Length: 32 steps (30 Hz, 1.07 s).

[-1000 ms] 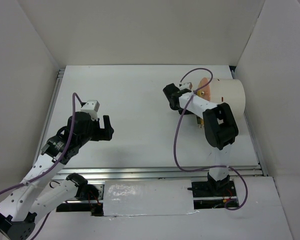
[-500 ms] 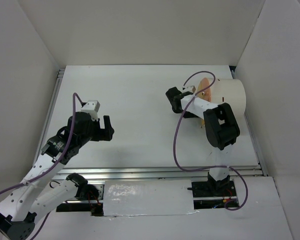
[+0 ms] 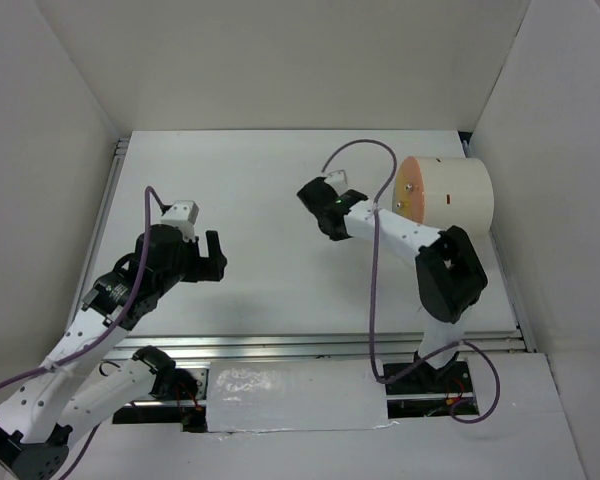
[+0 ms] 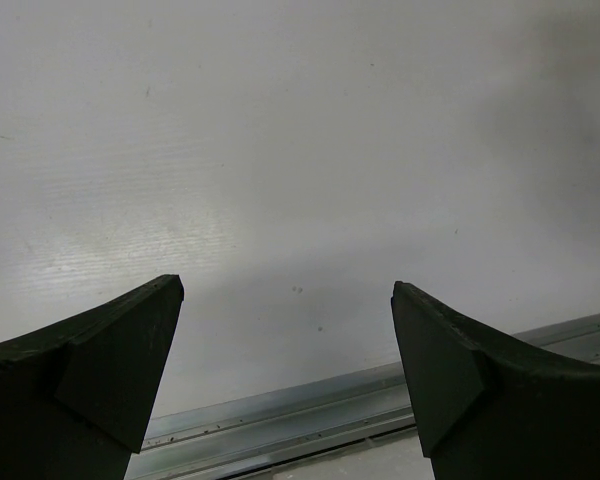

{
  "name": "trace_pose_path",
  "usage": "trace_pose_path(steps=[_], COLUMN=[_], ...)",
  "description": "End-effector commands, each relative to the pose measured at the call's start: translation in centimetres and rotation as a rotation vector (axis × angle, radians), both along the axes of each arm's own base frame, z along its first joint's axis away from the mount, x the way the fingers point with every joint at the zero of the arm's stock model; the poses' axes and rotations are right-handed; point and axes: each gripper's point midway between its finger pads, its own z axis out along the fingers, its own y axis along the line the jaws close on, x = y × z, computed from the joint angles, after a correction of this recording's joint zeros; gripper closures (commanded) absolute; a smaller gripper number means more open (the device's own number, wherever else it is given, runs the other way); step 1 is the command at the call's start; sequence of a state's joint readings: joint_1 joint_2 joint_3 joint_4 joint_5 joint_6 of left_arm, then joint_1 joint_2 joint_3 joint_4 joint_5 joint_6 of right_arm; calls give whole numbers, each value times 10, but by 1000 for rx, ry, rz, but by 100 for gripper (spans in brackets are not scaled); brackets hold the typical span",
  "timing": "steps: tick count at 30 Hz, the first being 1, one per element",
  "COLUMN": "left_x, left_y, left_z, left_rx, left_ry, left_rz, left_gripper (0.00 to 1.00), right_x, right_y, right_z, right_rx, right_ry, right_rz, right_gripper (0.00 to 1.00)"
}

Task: Organize the makeup

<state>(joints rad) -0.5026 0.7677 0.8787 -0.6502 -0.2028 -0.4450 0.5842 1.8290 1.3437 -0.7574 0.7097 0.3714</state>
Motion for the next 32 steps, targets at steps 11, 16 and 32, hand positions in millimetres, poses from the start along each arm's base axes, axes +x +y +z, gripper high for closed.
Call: trace_pose_path(steps=[11,16,32], left_x=[-13,-41,-101], left_y=[91,126,152], left_z=[44,76,108], left_rx=[34,33,-108], left_ry=[-144,-235,-388], left_rz=[524,625,566], left_gripper=[1,1,1], right_x=[-146,-197,-252], right_y=[54,-23,-102], right_z=[268,281,282], right_rx=[898,922,954], right_ry=[-591,-690,-780], right_rz=[426,354,284], right_gripper=[0,0,0])
